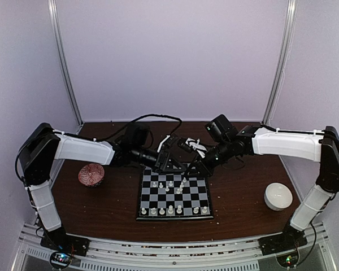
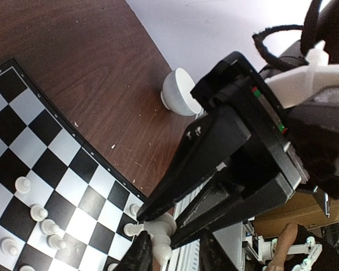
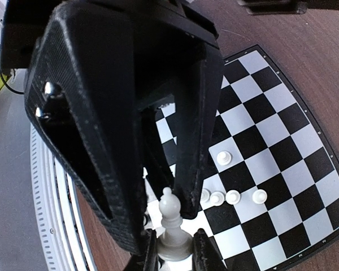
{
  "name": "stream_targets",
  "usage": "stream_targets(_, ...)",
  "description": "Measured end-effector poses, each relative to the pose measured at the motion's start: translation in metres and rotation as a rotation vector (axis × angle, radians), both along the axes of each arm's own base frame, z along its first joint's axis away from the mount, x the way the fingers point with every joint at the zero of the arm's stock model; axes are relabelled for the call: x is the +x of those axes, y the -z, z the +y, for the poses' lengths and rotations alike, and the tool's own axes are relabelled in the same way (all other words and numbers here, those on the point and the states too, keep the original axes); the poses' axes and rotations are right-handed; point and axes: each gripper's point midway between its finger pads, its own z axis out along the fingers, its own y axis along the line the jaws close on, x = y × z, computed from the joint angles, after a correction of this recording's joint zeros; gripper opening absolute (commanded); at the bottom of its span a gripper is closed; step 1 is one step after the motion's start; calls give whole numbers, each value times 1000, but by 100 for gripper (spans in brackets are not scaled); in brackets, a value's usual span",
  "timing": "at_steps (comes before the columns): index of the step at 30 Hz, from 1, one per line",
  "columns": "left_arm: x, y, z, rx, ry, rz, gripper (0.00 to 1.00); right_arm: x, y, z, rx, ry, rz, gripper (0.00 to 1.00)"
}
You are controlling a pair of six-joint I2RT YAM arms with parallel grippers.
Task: Set up the chess pieces on the board
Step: Pass from the right arm to the left
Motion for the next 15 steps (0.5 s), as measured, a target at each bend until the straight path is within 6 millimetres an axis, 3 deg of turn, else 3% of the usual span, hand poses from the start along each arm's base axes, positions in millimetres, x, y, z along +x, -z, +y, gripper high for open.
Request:
stream_targets(8, 1, 6, 0, 11, -1, 11, 7, -2, 2, 0, -2, 0, 17, 18)
stream_targets(10, 1, 7, 1, 14, -2, 14, 5, -2, 2, 0, -1, -2, 20, 24)
stream_targets(12, 1, 7, 1, 15, -2, 11, 4, -3, 1, 0, -4, -6, 21, 37)
stream_targets(15, 1, 5, -1, 24, 4, -1, 4, -4, 1, -5, -11, -22, 21, 46)
